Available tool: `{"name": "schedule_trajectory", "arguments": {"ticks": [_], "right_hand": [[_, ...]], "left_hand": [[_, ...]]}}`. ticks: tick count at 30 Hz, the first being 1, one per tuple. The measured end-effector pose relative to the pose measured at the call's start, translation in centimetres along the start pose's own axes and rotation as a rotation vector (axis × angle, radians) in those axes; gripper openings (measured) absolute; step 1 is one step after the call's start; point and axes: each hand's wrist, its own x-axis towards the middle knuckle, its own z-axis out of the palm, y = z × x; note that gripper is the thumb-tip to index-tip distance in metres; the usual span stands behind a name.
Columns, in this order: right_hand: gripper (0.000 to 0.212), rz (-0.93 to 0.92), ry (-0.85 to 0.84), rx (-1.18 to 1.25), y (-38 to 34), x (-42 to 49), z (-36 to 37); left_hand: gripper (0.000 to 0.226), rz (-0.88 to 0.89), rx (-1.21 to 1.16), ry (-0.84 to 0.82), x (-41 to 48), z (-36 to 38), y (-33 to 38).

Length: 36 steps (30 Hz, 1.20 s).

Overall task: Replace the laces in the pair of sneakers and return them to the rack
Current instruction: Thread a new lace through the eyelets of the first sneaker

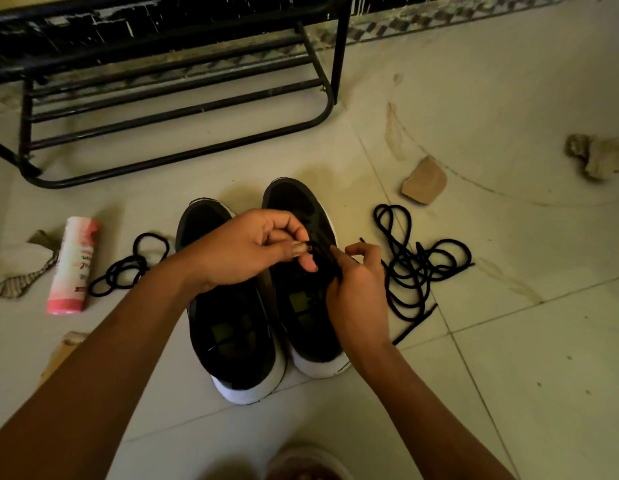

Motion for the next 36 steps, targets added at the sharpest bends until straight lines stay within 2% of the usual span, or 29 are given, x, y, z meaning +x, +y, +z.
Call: {"name": "schedule_trajectory", "arguments": {"ticks": [3, 5, 7, 8, 9, 11, 13, 14, 16, 18, 21, 23, 24, 27, 29, 31, 33, 36], "right_hand": [[0.045, -0.008, -0.043, 0.006, 0.0, 0.1, -0.3], [0.050, 0.015, -0.159, 0.085, 0.6, 0.5, -1.2], [0.055, 0.077, -0.346, 0.256, 1.2, 0.8, -2.8], [0.053, 0.112, -0.415, 0.379, 1.4, 0.8, -3.8], [0.051, 0.149, -0.445, 0.509, 1.5, 0.7, -4.6], [0.050, 0.205, -0.398, 0.677, 1.9, 0.5, -5.9], [0.045, 0.192, -0.350, 0.671, 2.2, 0.4, -6.5], [0.042, 0.174, -0.361, 0.628, 2.2, 0.3, -6.6], [0.038, 0.147, -0.434, 0.549, 2.1, 0.3, -7.0], [0.032, 0.158, -0.483, 0.547, 2.2, 0.2, -7.2], [0.015, 0.210, -0.438, 0.619, 2.6, -0.3, -7.3], [0.012, 0.235, -0.420, 0.628, 3.0, -0.7, -7.3], [0.017, 0.241, -0.430, 0.626, 3.1, -1.0, -7.3], [0.040, 0.251, -0.478, 0.644, 3.3, -1.6, -7.6], [0.045, 0.269, -0.469, 0.708, 3.0, -2.0, -7.8], [0.044, 0.266, -0.376, 0.729, 2.4, -2.3, -7.6], [0.043, 0.125, -0.264, 0.621, 1.8, -2.6, -7.1], [0.064, -0.203, -0.300, 0.379, 1.1, -2.7, -6.7]], "left_hand": [[0.013, 0.002, -0.060, 0.010, -0.2, 0.1, 0.4], [0.020, 0.035, -0.113, 0.193, -0.2, 0.5, 0.2], [0.021, 0.039, 0.074, 0.406, -0.3, 0.3, 0.0], [0.020, 0.015, 0.214, 0.429, -0.4, 0.0, -0.1], [0.020, -0.039, 0.327, 0.362, -0.7, -0.4, -0.1], [0.023, -0.214, 0.474, 0.059, -1.3, -0.8, 0.3], [0.032, -0.364, 0.725, -0.198, -1.6, -0.1, 0.8], [0.039, -0.384, 0.881, -0.259, -1.6, 0.6, 0.9], [0.045, -0.341, 1.119, -0.225, -1.5, 1.8, 1.0], [0.037, -0.278, 1.251, -0.132, -1.3, 2.7, 0.8], [0.031, -0.164, 1.358, -0.045, -1.3, 3.0, 0.4], [0.029, -0.139, 1.314, -0.128, -1.5, 2.3, 0.4], [0.028, -0.151, 1.259, -0.219, -1.7, 1.8, 0.9], [0.019, -0.248, 0.951, -0.534, -2.8, 0.3, 3.6], [0.015, -0.260, 0.743, -0.648, -3.7, -0.3, 5.5], [0.015, -0.239, 0.605, -0.717, -4.6, -0.5, 6.8], [0.013, -0.196, 0.503, -0.746, -5.2, -0.4, 7.7], [0.015, -0.107, 0.420, -0.677, -5.3, -0.2, 8.3]]}}
